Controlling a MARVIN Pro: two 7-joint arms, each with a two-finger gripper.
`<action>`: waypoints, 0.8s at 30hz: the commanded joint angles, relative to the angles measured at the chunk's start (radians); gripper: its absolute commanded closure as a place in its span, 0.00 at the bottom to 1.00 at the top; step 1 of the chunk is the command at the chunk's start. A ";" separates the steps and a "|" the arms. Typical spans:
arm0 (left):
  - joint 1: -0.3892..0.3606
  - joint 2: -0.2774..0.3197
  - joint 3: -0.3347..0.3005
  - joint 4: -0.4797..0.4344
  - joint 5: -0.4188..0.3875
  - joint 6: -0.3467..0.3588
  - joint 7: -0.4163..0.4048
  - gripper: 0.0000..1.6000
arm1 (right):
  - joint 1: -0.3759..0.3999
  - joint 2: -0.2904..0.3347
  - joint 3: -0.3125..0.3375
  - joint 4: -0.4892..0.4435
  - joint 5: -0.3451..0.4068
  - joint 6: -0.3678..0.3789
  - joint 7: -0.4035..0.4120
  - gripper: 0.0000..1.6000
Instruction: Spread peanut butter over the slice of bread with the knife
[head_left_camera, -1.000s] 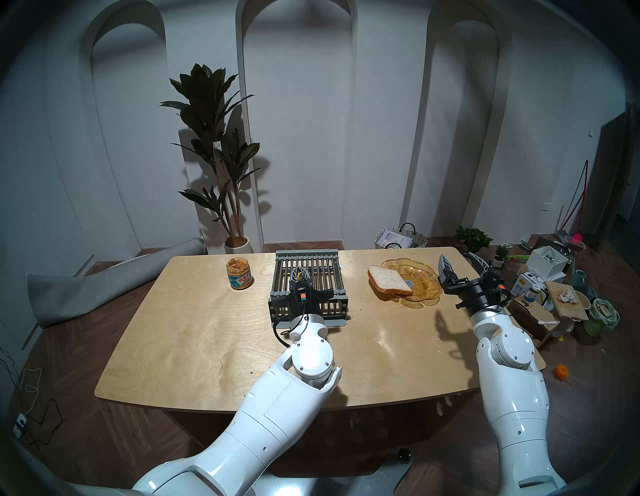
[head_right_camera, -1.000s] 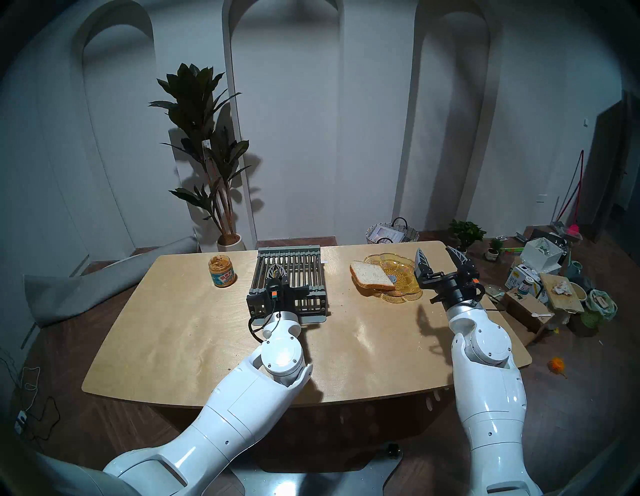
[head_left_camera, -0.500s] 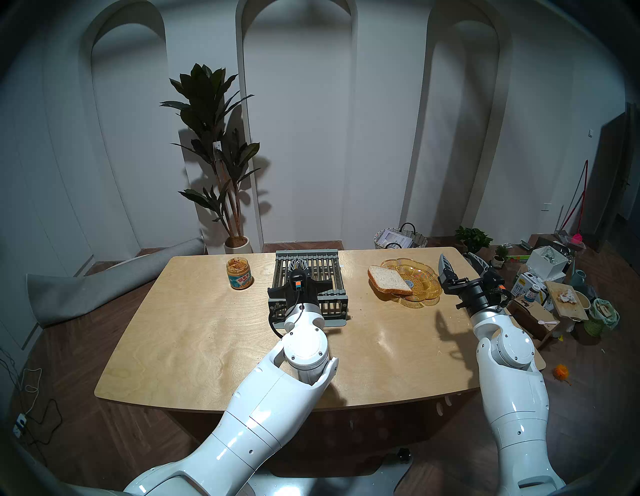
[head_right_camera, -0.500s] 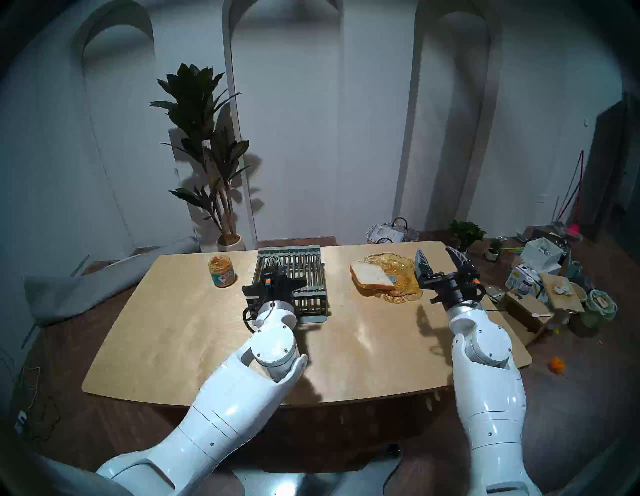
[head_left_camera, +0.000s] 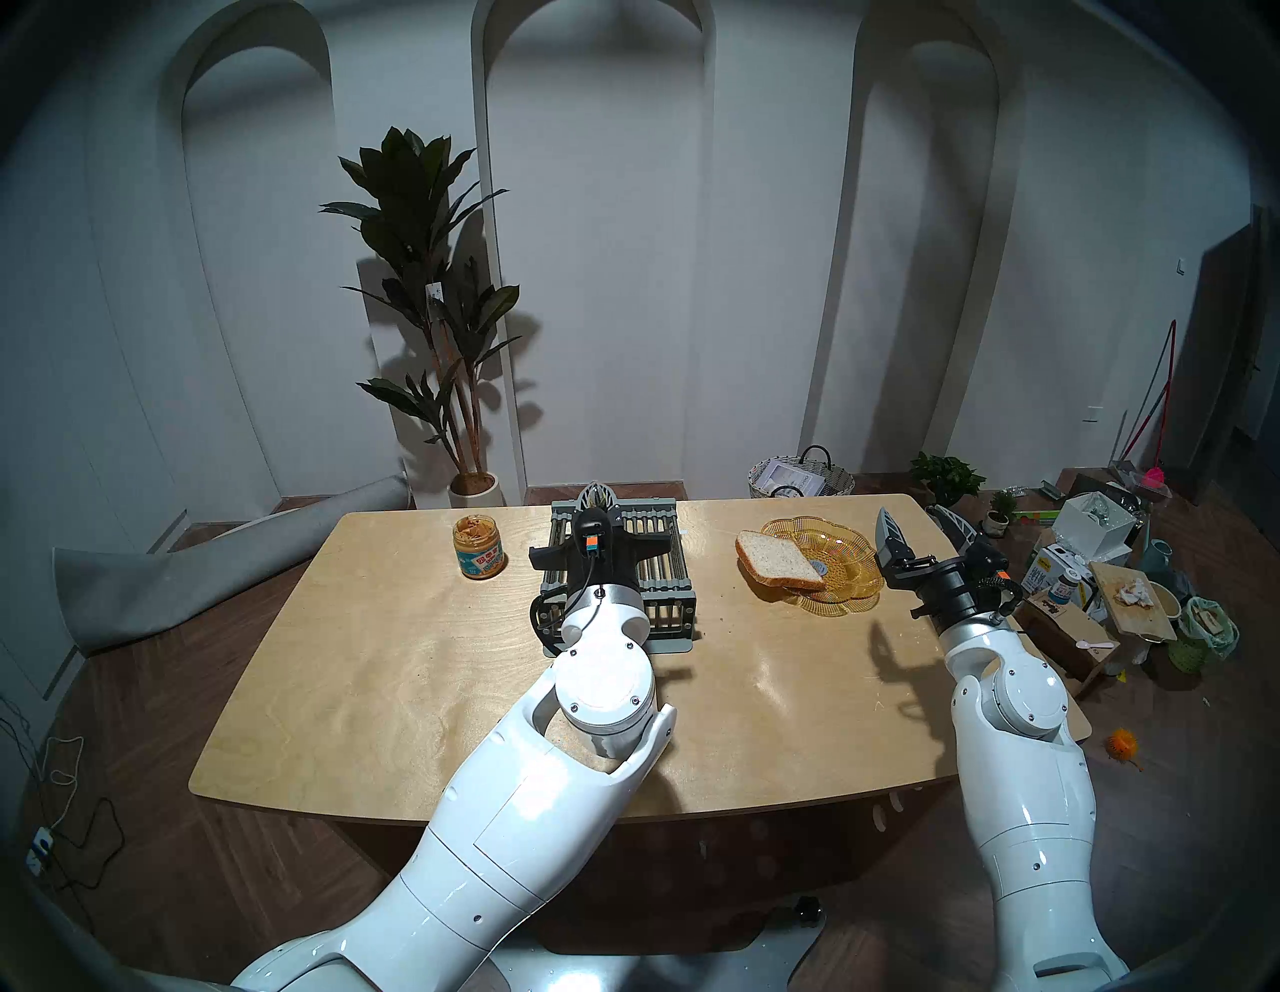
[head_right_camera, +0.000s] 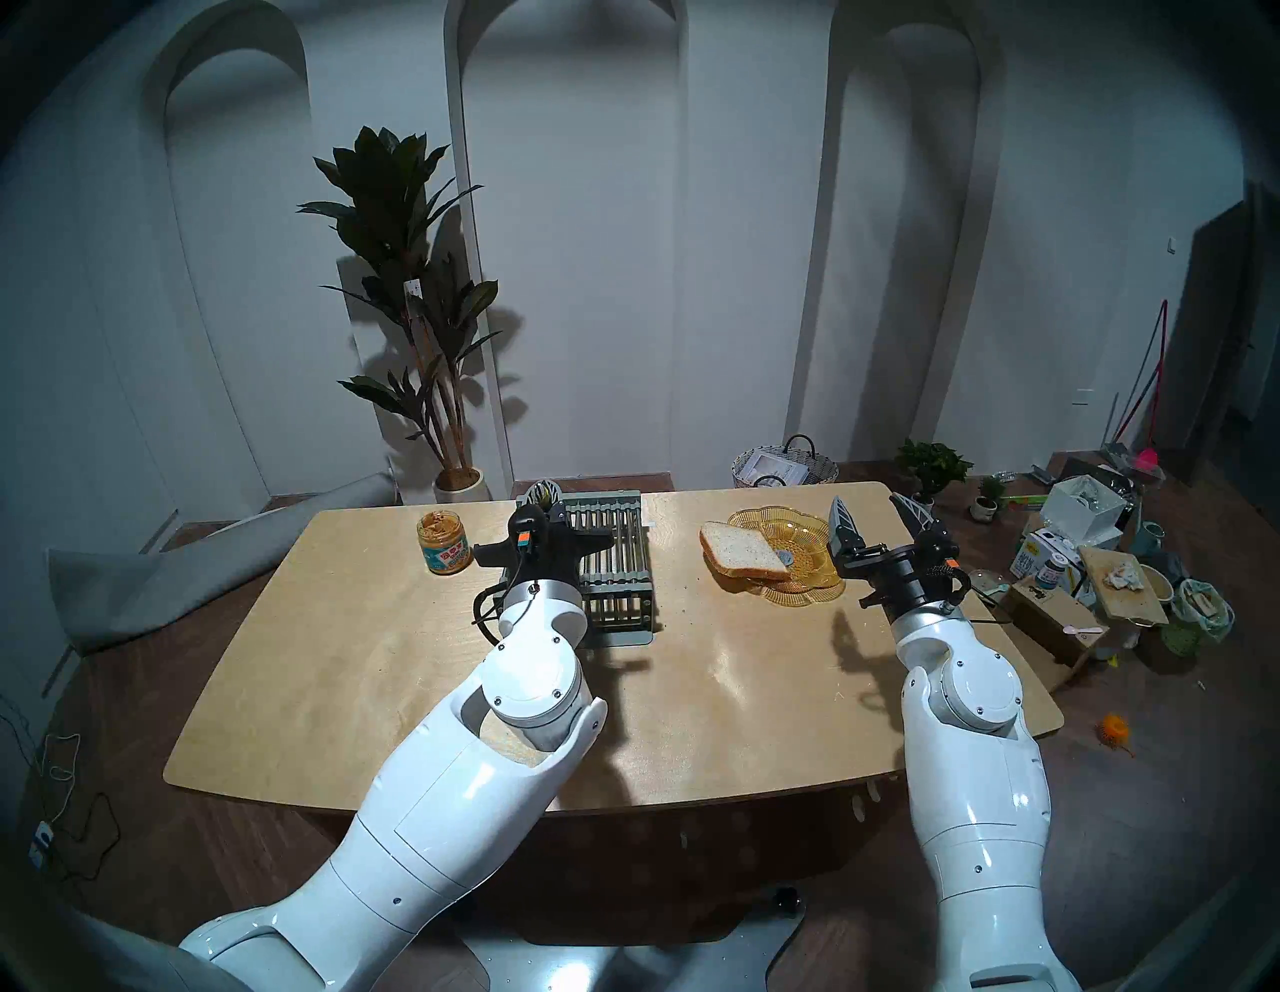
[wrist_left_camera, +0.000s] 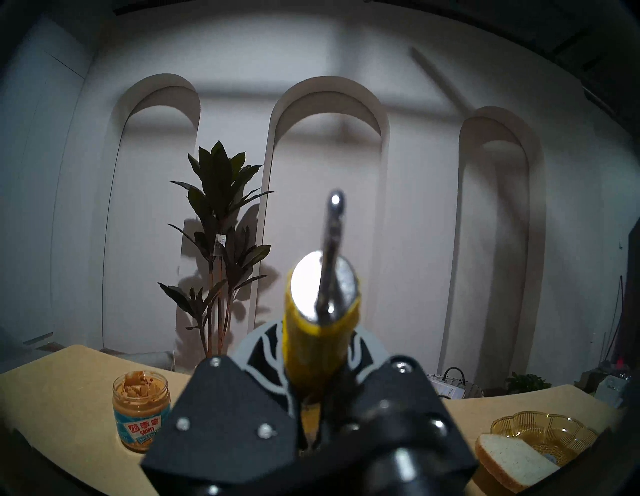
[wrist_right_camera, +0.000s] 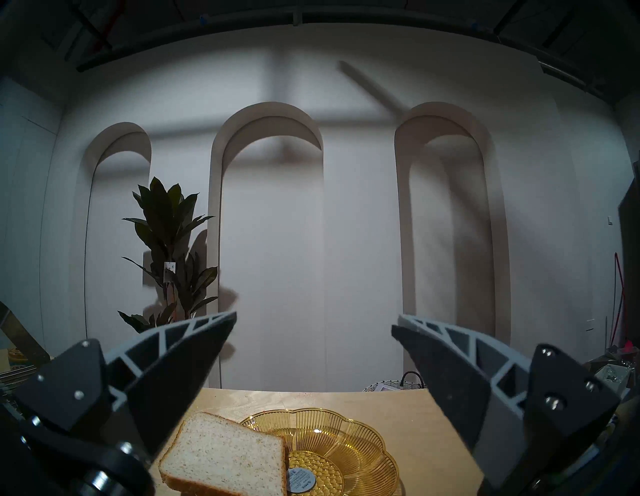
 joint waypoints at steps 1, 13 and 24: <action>0.000 0.061 -0.030 -0.126 0.038 0.031 0.013 1.00 | 0.004 -0.009 -0.012 -0.029 0.000 -0.010 0.005 0.00; -0.002 0.221 -0.125 -0.204 0.006 0.228 -0.105 1.00 | -0.006 -0.027 -0.048 -0.106 -0.002 0.003 0.012 0.00; -0.045 0.332 -0.227 -0.177 -0.101 0.325 -0.294 1.00 | -0.031 -0.043 -0.069 -0.143 -0.031 0.012 -0.016 0.00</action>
